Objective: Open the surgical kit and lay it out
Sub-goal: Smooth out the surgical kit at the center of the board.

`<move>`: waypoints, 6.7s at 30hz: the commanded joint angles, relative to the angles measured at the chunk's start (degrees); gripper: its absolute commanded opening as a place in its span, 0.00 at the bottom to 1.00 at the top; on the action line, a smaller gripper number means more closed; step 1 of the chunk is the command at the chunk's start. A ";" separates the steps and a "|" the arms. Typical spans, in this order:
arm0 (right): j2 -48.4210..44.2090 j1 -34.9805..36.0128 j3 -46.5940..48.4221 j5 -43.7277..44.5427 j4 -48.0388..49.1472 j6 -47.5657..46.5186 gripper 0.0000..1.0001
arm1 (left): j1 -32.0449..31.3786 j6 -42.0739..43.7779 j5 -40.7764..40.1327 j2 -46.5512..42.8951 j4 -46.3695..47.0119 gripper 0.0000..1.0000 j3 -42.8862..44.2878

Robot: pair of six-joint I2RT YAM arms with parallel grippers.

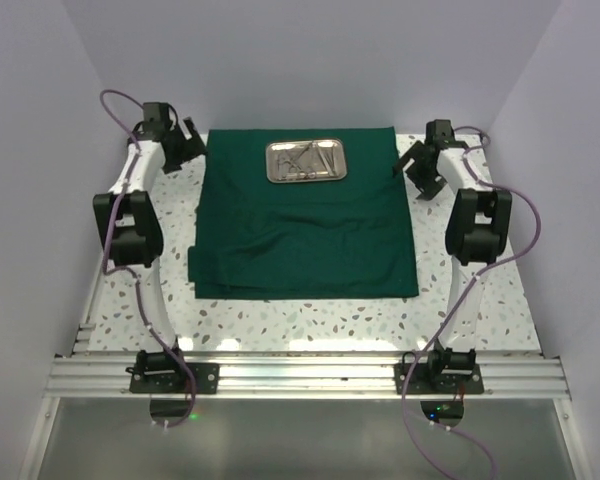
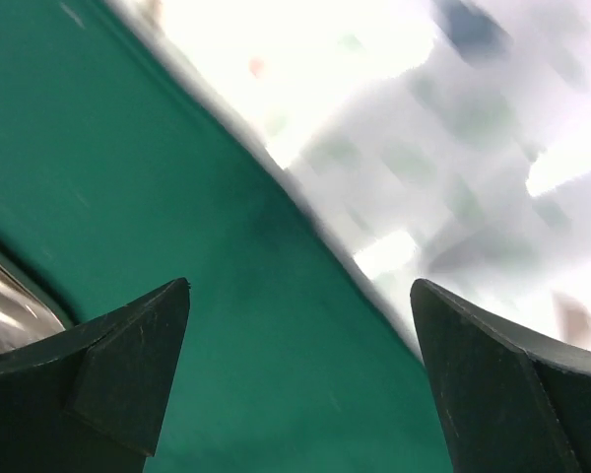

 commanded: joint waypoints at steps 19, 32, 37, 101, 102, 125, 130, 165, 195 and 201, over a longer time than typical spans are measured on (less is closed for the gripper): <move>-57.67 1.28 -58.39 -11.39 -4.06 -2.66 0.97 | -32.69 -31.86 -18.61 -58.61 -12.39 0.54 -63.81; -60.76 5.06 -60.95 -11.30 -7.67 -6.97 0.95 | -37.97 -42.87 -27.42 -52.20 -13.45 0.42 -65.13; -60.06 5.05 -61.04 -11.39 -7.32 -7.41 0.95 | -40.43 -45.94 -28.12 -48.77 -13.45 0.48 -64.52; -49.87 9.80 -50.32 -15.42 2.34 -6.62 0.77 | -44.34 -14.15 -21.80 -32.96 -21.02 0.87 -27.98; -46.20 10.41 -49.01 -16.13 2.18 -6.79 0.64 | -42.74 -10.48 -21.10 -31.47 -19.70 0.85 -24.30; -21.49 30.45 -28.25 -28.07 15.49 4.00 0.00 | -34.20 2.66 -15.91 2.91 -10.28 0.71 3.94; -15.33 35.37 -23.42 -32.48 20.89 8.67 0.00 | -32.79 2.57 -15.47 2.57 -10.02 0.71 5.09; -13.30 54.26 -54.97 -27.38 13.60 -0.38 0.00 | -22.95 4.50 -10.90 16.53 -10.81 0.69 14.66; -12.62 33.80 13.11 6.70 -24.01 -14.35 0.91 | -21.19 8.98 -6.94 -31.80 -8.88 0.73 -32.86; 2.43 29.32 33.19 6.72 -22.46 -11.46 0.56 | -21.19 9.86 -3.25 -35.31 -7.12 0.71 -44.54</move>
